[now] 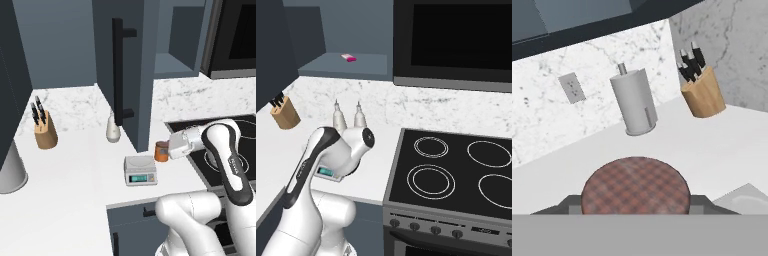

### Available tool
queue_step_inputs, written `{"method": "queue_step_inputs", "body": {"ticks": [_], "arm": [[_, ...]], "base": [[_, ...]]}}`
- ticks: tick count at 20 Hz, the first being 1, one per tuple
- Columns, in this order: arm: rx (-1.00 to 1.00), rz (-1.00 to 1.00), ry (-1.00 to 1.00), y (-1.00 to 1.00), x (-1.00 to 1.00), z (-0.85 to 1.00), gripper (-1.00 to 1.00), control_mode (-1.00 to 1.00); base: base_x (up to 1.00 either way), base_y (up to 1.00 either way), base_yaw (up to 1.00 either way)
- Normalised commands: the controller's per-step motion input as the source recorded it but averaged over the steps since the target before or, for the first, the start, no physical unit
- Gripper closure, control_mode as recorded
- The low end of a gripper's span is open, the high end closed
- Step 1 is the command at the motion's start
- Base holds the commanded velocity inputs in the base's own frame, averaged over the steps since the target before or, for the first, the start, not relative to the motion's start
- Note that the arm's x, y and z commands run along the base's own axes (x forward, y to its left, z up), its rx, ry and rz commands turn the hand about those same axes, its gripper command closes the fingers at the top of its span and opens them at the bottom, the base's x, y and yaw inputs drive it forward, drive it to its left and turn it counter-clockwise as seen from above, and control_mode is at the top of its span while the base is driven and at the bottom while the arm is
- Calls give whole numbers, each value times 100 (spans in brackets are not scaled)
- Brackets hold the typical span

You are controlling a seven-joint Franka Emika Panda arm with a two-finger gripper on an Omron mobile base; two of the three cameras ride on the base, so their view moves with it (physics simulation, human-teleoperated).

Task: Pick the jam and place it on the digital scale for weighing, and close the cabinet.

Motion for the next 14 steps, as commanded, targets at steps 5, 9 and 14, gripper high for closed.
{"method": "queue_step_inputs", "body": {"ticks": [5,9,14], "arm": [[0,0,0,0,24,-16,100,-100],[0,0,0,0,32,-13,100,-100],[0,0,0,0,22,-16,100,-100]], "base": [[0,0,0],[0,0,0],[0,0,0]]}}
